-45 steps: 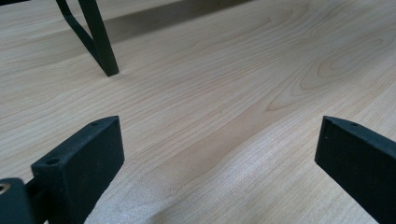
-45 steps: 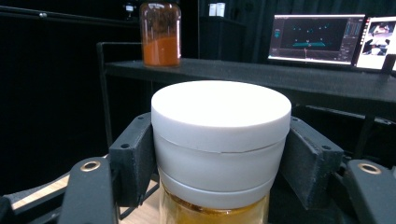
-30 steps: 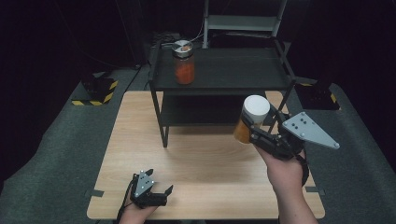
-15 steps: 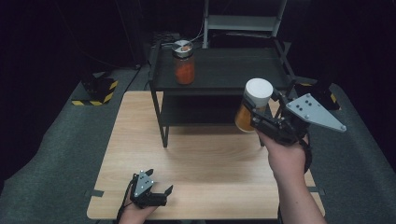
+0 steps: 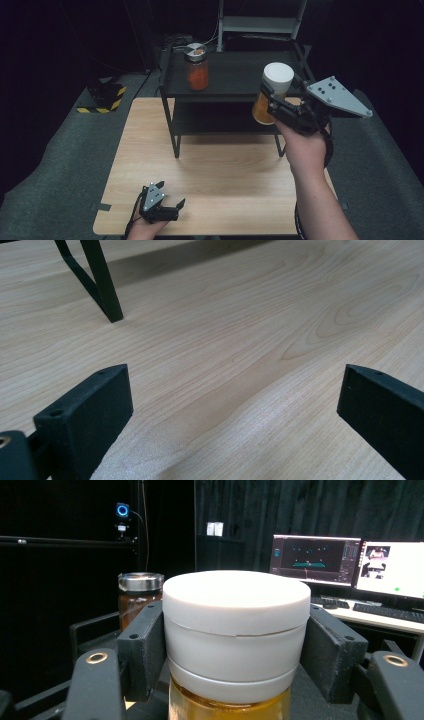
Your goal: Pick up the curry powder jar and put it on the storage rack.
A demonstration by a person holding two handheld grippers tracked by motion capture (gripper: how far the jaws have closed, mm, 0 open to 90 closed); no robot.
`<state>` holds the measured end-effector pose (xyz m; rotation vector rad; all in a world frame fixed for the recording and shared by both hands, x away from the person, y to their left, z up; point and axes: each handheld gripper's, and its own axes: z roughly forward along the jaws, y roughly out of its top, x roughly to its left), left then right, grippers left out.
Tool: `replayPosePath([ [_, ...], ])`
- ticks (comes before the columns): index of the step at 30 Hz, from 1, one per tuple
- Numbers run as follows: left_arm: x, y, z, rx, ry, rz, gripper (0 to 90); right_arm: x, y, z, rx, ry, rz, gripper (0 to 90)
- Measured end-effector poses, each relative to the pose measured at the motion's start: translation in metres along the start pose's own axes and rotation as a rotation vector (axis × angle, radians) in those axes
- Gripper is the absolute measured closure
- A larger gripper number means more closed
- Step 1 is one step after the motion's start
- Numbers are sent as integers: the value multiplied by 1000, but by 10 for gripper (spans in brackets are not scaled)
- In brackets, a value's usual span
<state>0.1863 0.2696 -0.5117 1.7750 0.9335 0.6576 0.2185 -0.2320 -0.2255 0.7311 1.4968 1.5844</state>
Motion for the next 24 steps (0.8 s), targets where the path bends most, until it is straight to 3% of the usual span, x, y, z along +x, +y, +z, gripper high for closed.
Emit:
replayPosePath([
  [11, 1, -1, 0, -3, -5, -6, 15, -1, 13, 23, -12, -34, -2, 332],
  [24, 3, -2, -1, -10, -10, -12, 16, -3, 14, 57, -18, -71, 15, 332],
])
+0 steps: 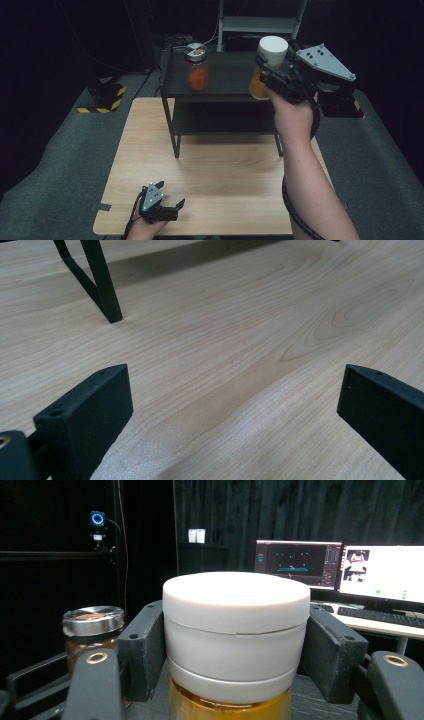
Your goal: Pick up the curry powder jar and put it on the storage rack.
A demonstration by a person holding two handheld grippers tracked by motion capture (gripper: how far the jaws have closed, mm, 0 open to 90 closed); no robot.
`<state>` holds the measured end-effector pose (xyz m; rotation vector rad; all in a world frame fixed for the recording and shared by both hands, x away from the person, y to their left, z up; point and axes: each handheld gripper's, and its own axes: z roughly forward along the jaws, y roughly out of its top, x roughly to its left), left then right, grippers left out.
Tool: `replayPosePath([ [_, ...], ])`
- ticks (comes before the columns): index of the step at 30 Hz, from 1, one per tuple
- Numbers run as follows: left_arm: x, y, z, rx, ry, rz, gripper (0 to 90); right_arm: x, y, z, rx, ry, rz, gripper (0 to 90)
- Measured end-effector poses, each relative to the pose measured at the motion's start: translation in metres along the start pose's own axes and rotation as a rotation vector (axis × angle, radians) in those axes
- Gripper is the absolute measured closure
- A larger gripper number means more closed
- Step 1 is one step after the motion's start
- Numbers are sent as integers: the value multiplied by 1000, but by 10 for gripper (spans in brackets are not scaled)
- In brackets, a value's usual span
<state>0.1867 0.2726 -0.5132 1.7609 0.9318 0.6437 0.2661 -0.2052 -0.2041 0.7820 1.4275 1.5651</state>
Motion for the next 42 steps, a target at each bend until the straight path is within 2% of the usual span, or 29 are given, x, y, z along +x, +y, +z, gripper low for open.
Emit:
replayPosePath([
  [6, 2, -1, -1, -6, -2, -11, 15, -3, -3, 14, 3, -12, 5, 331],
  [10, 2, -1, -1, -5, -6, -13, 15, -7, -5, 21, -4, -4, 17, 331],
  [17, 2, -1, -1, -4, -4, -8, 15, -7, -5, 37, 17, -8, 2, 331],
  [22, 3, -1, -1, -5, -7, -11, 16, -9, -9, 46, 23, -12, 32, 331],
  [25, 3, -1, -1, -7, -8, -13, 15, -9, -11, 51, 29, -21, 23, 331],
  [34, 5, -2, -1, -10, -14, -23, 16, -9, -13, 61, 41, -24, 27, 331],
  [42, 5, -2, -1, -10, -15, -23, 16, -8, -14, 62, 42, -23, 17, 329],
])
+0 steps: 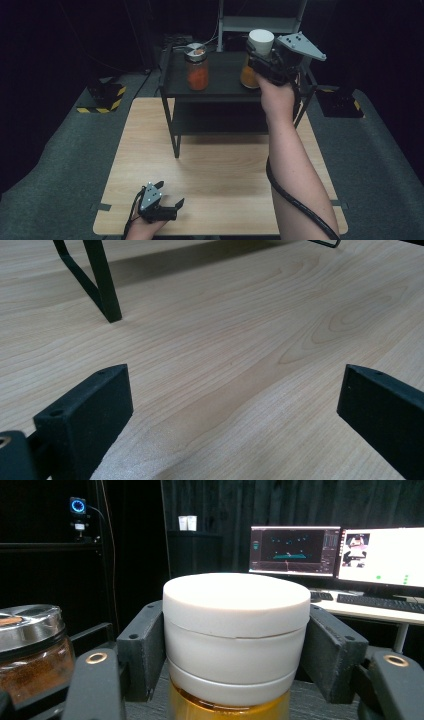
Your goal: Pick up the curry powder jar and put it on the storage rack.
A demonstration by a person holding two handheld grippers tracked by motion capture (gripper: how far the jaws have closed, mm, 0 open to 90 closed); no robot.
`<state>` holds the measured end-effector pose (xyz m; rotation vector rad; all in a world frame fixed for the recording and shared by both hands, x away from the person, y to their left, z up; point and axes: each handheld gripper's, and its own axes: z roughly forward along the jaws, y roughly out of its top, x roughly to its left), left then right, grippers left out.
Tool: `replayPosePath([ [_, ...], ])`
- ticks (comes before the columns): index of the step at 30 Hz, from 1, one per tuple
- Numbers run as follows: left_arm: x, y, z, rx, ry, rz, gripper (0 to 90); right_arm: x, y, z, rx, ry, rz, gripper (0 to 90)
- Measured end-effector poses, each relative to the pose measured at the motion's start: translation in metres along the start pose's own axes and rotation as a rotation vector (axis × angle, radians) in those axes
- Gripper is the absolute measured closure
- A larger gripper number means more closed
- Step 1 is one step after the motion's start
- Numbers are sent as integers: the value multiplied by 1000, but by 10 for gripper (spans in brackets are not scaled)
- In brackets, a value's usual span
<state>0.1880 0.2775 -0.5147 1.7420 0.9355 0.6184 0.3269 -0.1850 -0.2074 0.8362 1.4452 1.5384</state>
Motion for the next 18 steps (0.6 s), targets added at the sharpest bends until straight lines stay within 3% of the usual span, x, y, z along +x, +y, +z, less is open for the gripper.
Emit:
replayPosePath([
  [18, 1, 0, 0, 0, -5, 9, 16, 4, 1, 0, 7, -3, -23, 301],
])
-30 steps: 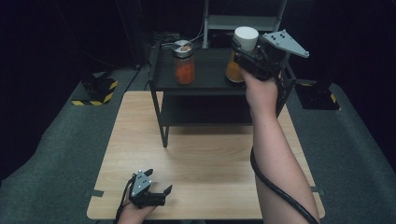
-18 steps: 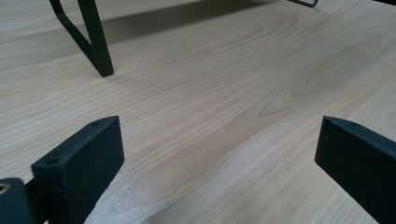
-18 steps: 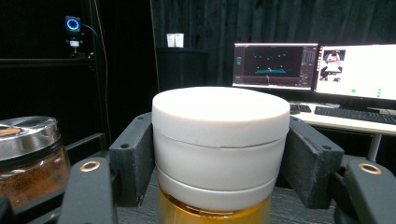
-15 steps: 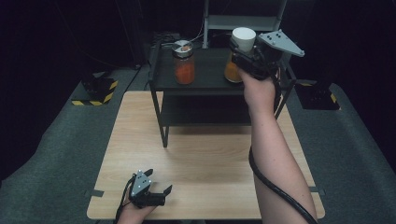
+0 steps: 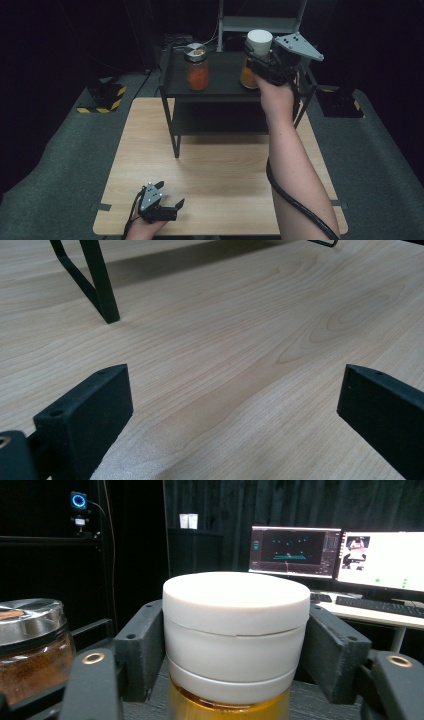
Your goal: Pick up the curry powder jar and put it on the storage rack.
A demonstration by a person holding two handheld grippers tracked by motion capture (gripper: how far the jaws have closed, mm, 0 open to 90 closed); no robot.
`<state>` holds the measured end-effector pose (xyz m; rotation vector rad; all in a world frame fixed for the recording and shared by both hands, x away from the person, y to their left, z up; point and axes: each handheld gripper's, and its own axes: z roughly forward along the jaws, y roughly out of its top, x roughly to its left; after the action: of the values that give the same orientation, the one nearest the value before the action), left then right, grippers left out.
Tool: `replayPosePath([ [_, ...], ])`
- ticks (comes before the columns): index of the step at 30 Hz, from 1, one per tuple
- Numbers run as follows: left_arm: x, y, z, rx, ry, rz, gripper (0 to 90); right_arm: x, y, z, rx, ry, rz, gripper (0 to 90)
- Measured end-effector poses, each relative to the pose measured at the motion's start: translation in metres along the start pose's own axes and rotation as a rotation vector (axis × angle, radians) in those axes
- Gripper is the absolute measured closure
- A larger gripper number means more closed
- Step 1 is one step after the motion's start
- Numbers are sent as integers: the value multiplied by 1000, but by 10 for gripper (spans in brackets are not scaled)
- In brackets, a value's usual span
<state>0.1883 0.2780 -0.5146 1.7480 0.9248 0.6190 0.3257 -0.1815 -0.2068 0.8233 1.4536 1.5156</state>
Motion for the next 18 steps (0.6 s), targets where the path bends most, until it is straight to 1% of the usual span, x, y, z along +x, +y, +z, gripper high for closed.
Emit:
replayPosePath([
  [2, 0, 0, 0, 2, 0, 3, 16, 0, 1, 0, 7, 1, 2, 290],
  [5, -1, 1, 0, 6, -1, 4, 15, 3, 3, -1, 11, 0, -3, 231],
  [8, -1, 1, 0, 5, -1, 6, 16, 7, 4, -1, 16, -12, -1, 137],
  [9, -1, 1, 0, 5, -2, 6, 16, 7, 4, -1, 16, -12, -1, 137],
  [10, 0, 1, 0, 4, -2, 8, 16, 9, 4, -2, 17, -20, -1, 114],
  [11, 0, 1, 0, 3, -1, 9, 16, 11, 4, -4, 15, -30, 3, 72],
  [13, -1, 0, 0, 1, -3, 13, 16, 11, 4, -6, 17, -29, 0, 14],
  [18, -1, 1, 0, 3, -3, 14, 15, 10, 3, -13, 20, -18, -6, 0],
])
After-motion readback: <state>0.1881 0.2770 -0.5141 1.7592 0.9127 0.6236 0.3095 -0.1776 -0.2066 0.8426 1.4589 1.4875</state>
